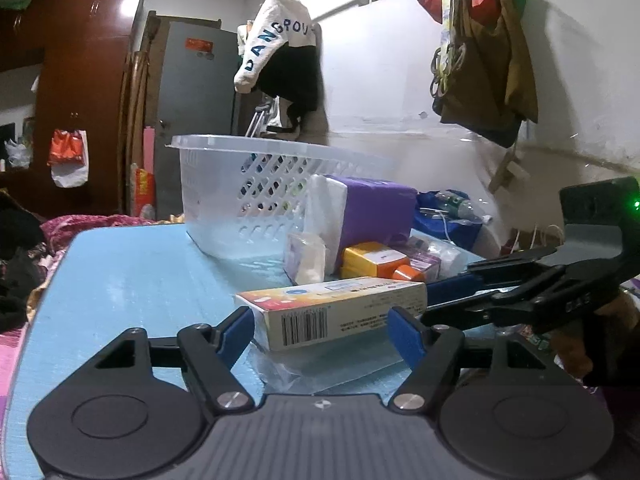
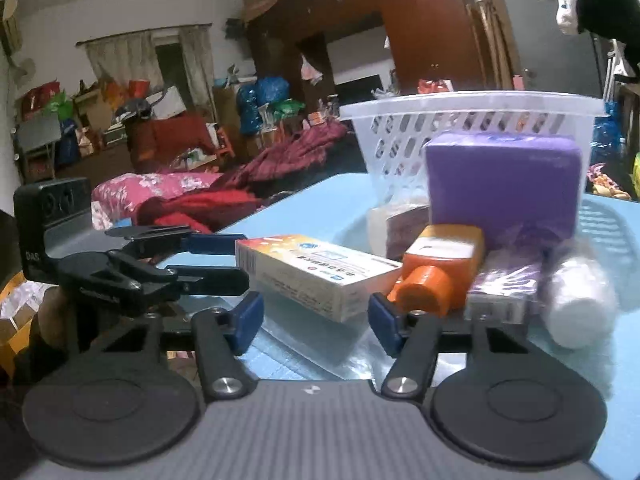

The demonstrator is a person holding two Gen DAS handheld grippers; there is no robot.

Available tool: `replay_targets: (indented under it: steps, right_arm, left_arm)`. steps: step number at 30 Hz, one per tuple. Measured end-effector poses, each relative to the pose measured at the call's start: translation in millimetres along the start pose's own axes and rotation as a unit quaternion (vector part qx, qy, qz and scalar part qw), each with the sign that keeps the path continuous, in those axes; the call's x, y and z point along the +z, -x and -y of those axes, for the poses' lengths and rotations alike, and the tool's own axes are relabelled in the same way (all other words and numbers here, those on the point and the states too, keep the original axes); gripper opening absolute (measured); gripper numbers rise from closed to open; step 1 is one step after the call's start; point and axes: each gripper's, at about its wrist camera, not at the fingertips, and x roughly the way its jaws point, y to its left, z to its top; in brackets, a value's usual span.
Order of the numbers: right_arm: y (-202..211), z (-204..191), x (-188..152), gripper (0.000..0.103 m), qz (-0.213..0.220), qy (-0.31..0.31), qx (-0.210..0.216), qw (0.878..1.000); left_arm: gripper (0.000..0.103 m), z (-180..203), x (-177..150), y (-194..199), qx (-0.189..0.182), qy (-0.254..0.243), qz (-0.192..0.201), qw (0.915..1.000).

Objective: Organize objects
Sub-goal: 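Grasp the printed medicine box with the left tool and lift it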

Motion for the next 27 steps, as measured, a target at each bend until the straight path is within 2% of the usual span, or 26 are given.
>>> replay_targets:
  steps: [2,7,11,16,23,25,26,27]
  right_arm:
    - [-2.1,-1.1,-0.7,0.059,0.004,0.005,-0.003,1.0]
    - [2.4,3.1,-1.7,0.054,0.003,0.003,-0.008,1.0]
    - [1.4,4.0,-0.5,0.051,0.003,0.006,-0.02,1.0]
    - [-1.6,6.6,-1.7,0.05,0.007,0.005,-0.024,1.0]
    - [-10.5,2.2,-0.6,0.054,0.013,0.019,-0.038,0.999]
    - [-11.3,-0.7,-0.5,0.046,0.011,0.028,-0.049,0.998]
    - [-10.5,-2.7,-0.7,0.037,0.013,0.033,-0.058,0.998]
    - [-10.2,-3.6,-0.1,0.037,0.012,0.036,-0.062,0.997]
  left_arm:
    - [0.075,-3.2,-0.7,-2.5,-0.003,0.006,0.001,1.0]
    - [0.062,-9.9,-2.1,-3.5,-0.003,0.023,0.002,0.9997]
    - [0.054,-11.5,-2.4,-3.2,0.001,0.015,-0.001,0.9999]
    - [0.054,-16.8,-2.1,-5.8,0.019,0.016,0.001,0.9997]
    - [0.054,-20.0,-0.8,-14.3,0.017,0.018,-0.003,0.9997]
    - [0.05,-19.0,-1.3,-11.6,0.025,0.015,0.0,0.9996]
    - [0.05,-16.9,-1.9,-9.9,0.03,0.011,0.003,0.9995]
    - [0.05,-15.4,-1.5,-7.3,0.032,0.009,0.007,0.9994]
